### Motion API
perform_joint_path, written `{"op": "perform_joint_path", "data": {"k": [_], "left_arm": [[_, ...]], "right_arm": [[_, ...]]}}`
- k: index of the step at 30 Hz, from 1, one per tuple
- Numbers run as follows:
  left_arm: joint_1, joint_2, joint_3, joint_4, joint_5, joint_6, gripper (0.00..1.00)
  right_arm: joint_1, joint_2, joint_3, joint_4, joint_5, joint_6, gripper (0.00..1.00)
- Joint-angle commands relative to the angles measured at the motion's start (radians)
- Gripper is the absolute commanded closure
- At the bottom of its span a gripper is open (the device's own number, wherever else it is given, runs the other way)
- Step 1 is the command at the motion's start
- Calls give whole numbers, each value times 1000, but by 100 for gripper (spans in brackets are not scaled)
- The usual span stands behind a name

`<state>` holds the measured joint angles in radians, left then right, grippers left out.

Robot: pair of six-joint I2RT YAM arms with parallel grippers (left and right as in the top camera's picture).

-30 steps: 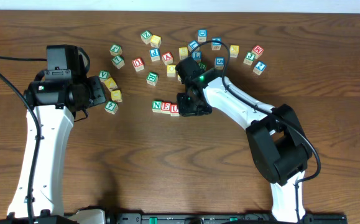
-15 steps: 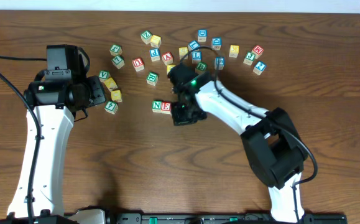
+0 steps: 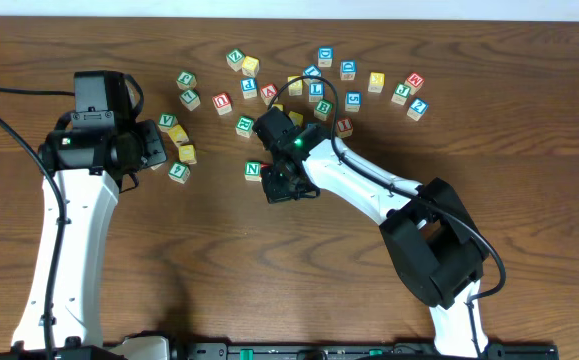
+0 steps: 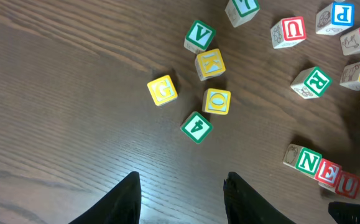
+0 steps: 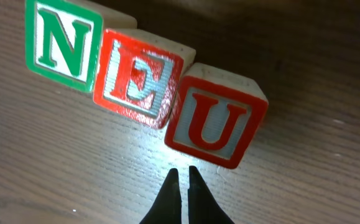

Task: Spell out NEURIPS
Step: 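Lower right gripper and push the U block left against E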

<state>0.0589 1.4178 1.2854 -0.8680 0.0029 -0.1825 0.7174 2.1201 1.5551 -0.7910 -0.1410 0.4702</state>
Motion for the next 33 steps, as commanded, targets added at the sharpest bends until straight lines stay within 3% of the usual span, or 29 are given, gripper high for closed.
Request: {"op": "perform_joint_path", "data": {"k": [1, 33], "left_arm": [[3, 6, 7, 2, -16, 6, 57], [3, 6, 7, 6, -16, 6, 57]], "right_arm": [[9, 2, -4, 3, 19, 16, 99], [8, 10, -4, 52, 46, 16, 98]]}}
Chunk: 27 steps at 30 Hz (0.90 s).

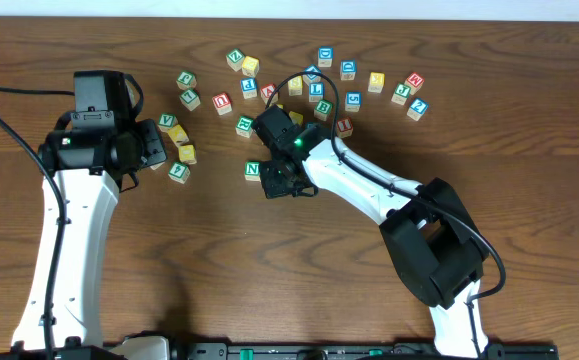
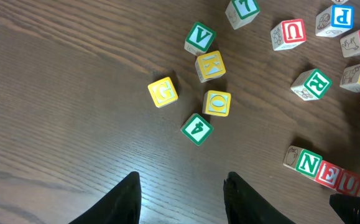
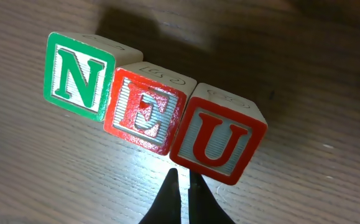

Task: Spell out NEURIPS
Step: 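Lower right gripper and push the U block left against E, then lift right gripper and retract it to the upper right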

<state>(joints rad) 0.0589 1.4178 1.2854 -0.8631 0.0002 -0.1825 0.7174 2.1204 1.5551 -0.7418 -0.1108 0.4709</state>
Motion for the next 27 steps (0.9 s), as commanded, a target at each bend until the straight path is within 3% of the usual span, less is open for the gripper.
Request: {"op": "perform_joint_path", "data": {"k": [1, 18, 24, 27], "left_arm": [[3, 6, 7, 1, -13, 6, 57], [3, 6, 7, 2, -13, 6, 57], [3, 6, 7, 5, -13, 6, 57], [3, 6, 7, 5, -13, 6, 57]], "right_arm": [[8, 10, -4, 3, 16, 15, 98], [6, -8, -3, 16, -5, -1, 99], [-26, -138, -3, 15, -4, -24, 96], [-82, -245, -3, 16, -3, -23, 88]]}}
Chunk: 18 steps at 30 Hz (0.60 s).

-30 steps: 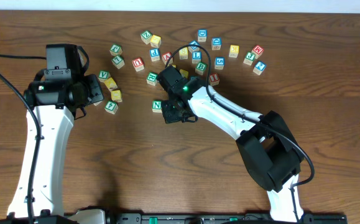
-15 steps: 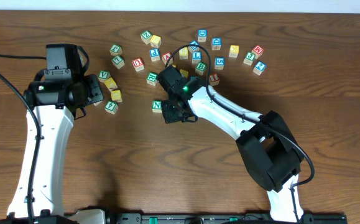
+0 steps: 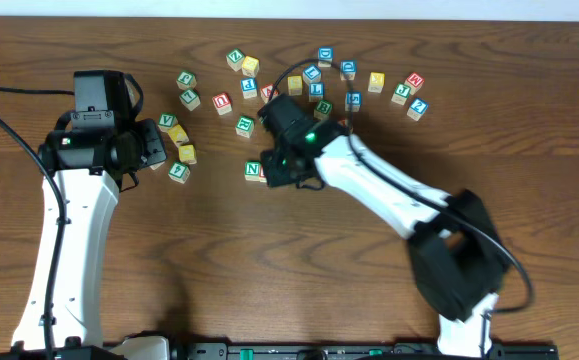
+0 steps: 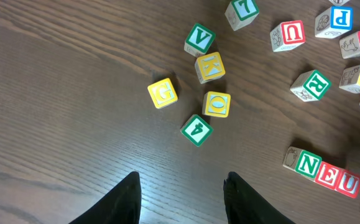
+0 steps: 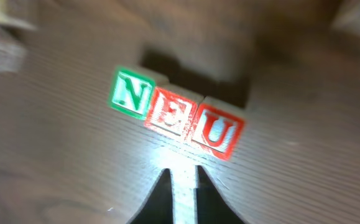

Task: Spell out NEURIPS
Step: 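Lift right gripper and retract it to the upper right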

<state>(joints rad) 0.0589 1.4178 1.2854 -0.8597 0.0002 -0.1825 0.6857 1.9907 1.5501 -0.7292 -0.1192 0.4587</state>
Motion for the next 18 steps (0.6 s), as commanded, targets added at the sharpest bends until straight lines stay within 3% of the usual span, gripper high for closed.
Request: {"op": "perform_joint_path", "data": {"k": [1, 5, 18], "left_arm": [[3, 6, 7, 1, -12, 6, 57], [3, 6, 7, 1, -13, 6, 57], [2, 6, 7, -24, -8, -14, 58]], "right_arm": [[-68, -135, 2, 2, 5, -11, 87], [-171, -210, 2, -35, 5, -11, 78], [-233, -216, 2, -110, 5, -19, 72]]}}
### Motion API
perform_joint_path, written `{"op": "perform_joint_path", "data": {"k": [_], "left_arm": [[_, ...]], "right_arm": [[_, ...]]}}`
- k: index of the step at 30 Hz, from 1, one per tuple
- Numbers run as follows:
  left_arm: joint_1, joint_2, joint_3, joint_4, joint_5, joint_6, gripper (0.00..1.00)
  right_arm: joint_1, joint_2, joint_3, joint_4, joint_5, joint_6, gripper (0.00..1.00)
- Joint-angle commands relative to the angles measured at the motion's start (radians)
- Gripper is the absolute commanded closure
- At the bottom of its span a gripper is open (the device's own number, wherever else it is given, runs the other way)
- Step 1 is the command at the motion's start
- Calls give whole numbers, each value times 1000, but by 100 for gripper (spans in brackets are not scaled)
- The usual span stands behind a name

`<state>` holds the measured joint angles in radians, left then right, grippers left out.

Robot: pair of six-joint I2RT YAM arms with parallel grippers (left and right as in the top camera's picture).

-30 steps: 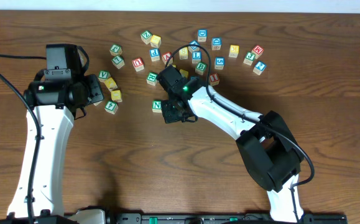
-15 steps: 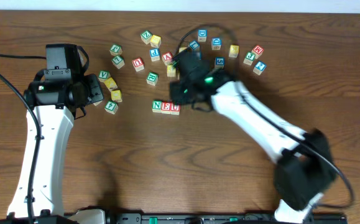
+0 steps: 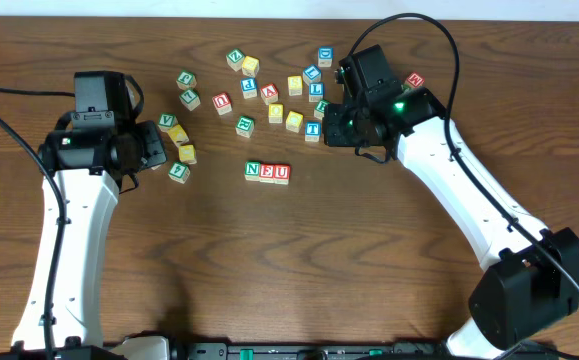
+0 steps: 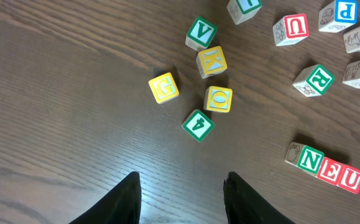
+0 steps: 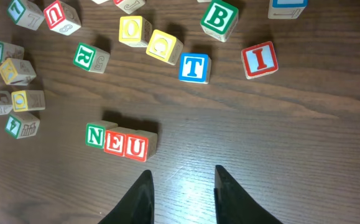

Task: Spell out NEURIPS
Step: 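Lift right gripper and retract it to the upper right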

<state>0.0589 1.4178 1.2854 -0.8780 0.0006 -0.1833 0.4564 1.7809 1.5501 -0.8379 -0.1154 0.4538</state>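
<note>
A green N point(image 3: 253, 171), a red E point(image 3: 268, 172) and a red U point(image 3: 282, 173) lie side by side in a row mid-table, also as N point(image 5: 94, 135), E point(image 5: 113, 140), U point(image 5: 134, 147) in the right wrist view. My right gripper point(image 5: 183, 173) hangs open and empty, high, right of the row, near the block pile point(image 3: 354, 125). A green R block point(image 5: 84, 56) and a red I block point(image 5: 258, 60) lie loose; a blue P block point(image 4: 345, 10) lies farther back. My left gripper point(image 4: 181, 177) is open and empty, far left of the row.
Loose letter blocks lie scattered along the back: a blue T point(image 5: 194, 67), a green B point(image 5: 220, 17), two yellow ones, a second red U point(image 4: 296, 26). A left cluster holds V, K, G, O and a green 4 point(image 4: 198, 125).
My right gripper was low over the N-E-U row, its fingers slightly apart. Now it is high and to the right near the pile, wide open. The left arm has hardly moved.
My right gripper was shut, low, just in front of the U, with the three blocks in a crooked row. It stayed shut there while the row stood tighter. Then it was higher and opening; now it is off the row, which lies straight.
</note>
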Motion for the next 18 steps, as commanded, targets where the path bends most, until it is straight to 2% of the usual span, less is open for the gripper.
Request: {"op": "perform_joint_path", "data": {"k": [1, 7, 18], "left_arm": [[2, 6, 7, -5, -8, -16, 57], [2, 6, 10, -3, 19, -37, 57], [1, 6, 110, -54, 63, -39, 57]], "right_arm": [[-3, -6, 2, -3, 1, -14, 72], [-4, -6, 2, 4, 4, -49, 60], [-6, -4, 69, -16, 5, -116, 55]]}}
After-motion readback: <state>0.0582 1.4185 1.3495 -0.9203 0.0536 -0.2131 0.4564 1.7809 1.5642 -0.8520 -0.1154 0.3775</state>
